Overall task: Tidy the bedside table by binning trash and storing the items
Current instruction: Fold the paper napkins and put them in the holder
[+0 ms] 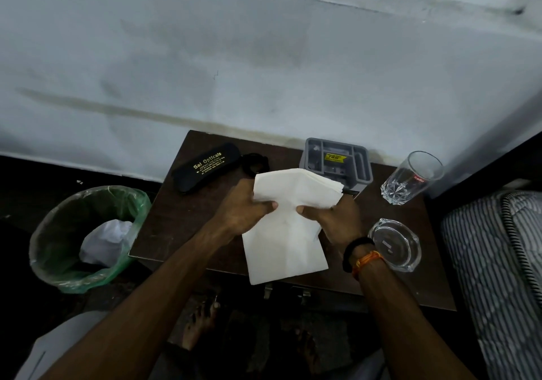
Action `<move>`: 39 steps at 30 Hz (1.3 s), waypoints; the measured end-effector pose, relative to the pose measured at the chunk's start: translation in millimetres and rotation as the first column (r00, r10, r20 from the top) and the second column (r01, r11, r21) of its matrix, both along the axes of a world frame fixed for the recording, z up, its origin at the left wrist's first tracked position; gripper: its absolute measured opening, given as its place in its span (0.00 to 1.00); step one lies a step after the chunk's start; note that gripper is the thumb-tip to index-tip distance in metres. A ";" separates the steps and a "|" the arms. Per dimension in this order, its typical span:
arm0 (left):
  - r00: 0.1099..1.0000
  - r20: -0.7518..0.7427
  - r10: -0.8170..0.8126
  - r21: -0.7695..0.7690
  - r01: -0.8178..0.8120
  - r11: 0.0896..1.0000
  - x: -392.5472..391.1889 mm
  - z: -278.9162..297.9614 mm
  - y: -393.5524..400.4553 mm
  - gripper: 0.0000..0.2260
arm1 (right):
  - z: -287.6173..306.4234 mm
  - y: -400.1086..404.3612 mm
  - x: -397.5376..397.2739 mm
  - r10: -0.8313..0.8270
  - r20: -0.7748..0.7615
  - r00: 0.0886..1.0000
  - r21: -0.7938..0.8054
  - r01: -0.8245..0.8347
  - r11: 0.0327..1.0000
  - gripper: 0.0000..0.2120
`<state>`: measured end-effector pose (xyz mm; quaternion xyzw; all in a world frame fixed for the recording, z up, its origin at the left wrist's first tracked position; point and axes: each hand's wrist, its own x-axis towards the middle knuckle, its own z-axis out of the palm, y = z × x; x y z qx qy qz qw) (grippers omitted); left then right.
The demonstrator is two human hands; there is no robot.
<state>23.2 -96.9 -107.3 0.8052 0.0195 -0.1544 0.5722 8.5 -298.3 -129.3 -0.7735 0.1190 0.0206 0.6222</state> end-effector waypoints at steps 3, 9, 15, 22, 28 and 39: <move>1.000 -0.029 0.011 -0.184 -0.017 0.983 4.7 12.8 5.9 0.16 | 15.6 -5.1 4.3 0.057 0.047 0.997 0.058 -0.059 0.997 0.15; 0.992 -0.123 0.008 -0.389 -0.056 0.919 8.4 24.6 13.6 0.13 | 35.6 -9.2 2.3 0.222 0.018 0.975 0.270 -0.218 0.938 0.18; 0.989 -0.146 -0.017 -0.458 -0.052 0.888 5.5 27.1 6.4 0.14 | 43.2 -8.1 0.3 0.229 -0.034 0.973 0.417 -0.195 0.888 0.20; 0.991 -0.125 -0.038 -0.471 -0.025 0.882 3.3 26.5 2.1 0.19 | 45.2 -0.3 0.7 0.232 -0.054 0.971 0.441 -0.186 0.878 0.26; 0.996 -0.087 0.022 -0.413 -0.056 0.909 4.8 28.8 3.7 0.21 | 43.4 -3.2 1.9 0.257 -0.106 0.961 0.509 -0.170 0.844 0.25; 0.997 -0.073 0.035 -0.440 -0.064 0.896 -1.5 33.9 -0.7 0.25 | 45.9 9.1 1.3 0.019 0.052 0.998 0.437 -0.039 0.898 0.20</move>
